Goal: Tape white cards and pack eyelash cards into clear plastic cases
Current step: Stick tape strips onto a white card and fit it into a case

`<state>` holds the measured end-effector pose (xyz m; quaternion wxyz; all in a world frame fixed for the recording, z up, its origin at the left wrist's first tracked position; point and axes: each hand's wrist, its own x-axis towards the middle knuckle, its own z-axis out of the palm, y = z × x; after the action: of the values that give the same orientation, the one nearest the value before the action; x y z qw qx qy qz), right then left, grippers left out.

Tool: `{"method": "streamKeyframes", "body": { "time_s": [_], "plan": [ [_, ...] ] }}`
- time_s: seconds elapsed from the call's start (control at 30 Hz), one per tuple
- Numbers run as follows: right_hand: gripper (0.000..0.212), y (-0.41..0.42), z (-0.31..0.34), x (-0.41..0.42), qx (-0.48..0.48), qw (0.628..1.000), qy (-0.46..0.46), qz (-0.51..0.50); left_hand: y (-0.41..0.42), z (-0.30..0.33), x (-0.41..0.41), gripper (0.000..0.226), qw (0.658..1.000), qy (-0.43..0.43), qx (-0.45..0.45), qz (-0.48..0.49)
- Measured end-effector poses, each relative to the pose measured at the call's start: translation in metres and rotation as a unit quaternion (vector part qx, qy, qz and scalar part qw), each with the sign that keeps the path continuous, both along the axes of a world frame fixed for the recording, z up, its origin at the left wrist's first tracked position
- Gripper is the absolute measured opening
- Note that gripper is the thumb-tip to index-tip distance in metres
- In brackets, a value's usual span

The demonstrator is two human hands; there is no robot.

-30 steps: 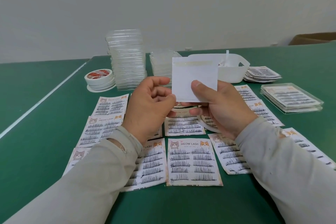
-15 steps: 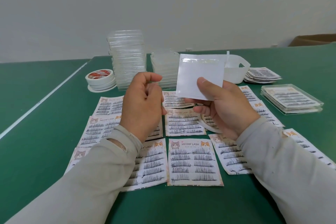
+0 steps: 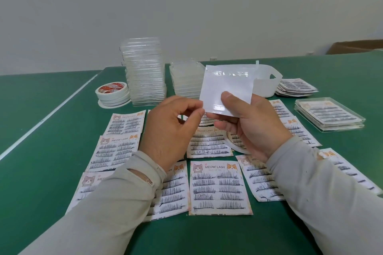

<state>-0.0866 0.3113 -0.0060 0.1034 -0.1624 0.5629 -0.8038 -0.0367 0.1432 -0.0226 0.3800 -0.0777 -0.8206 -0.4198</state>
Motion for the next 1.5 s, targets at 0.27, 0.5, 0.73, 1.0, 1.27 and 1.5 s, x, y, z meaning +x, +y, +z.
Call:
{"method": "streamKeyframes", "body": {
  "time_s": [0.27, 0.5, 0.73, 1.0, 1.27, 1.5],
  "plan": [
    [0.011, 0.0000, -0.0005, 0.0014, 0.026, 0.999, 0.018, -0.017, 0.0008, -0.0023, -0.0028, 0.012, 0.996, -0.064, 0.046, -0.031],
    [0.008, -0.0012, -0.0025, 0.0024, 0.066, 0.996, 0.057, -0.028, 0.0002, -0.0030, -0.0040, 0.022, 0.991, -0.105, 0.063, -0.053],
    [0.009, -0.0020, -0.0025, 0.0026, 0.071, 0.995, 0.064, -0.029, 0.0012, -0.0026, -0.0034, 0.021, 0.995, -0.085, 0.039, -0.032],
    [0.009, -0.0021, -0.0033, 0.0012, 0.049, 0.997, 0.051, -0.043, 0.0026, -0.0007, -0.0023, 0.025, 0.992, -0.077, 0.097, -0.029],
    [0.009, -0.0030, -0.0014, 0.0036, 0.065, 0.995, 0.070, -0.037, 0.0021, -0.0002, -0.0005, 0.014, 0.996, -0.058, 0.059, -0.017],
    [0.017, -0.0056, -0.0029, 0.0045, 0.119, 0.982, 0.126, -0.074, 0.0018, 0.0027, 0.0008, 0.018, 0.997, -0.059, -0.044, 0.002]
  ]
}}
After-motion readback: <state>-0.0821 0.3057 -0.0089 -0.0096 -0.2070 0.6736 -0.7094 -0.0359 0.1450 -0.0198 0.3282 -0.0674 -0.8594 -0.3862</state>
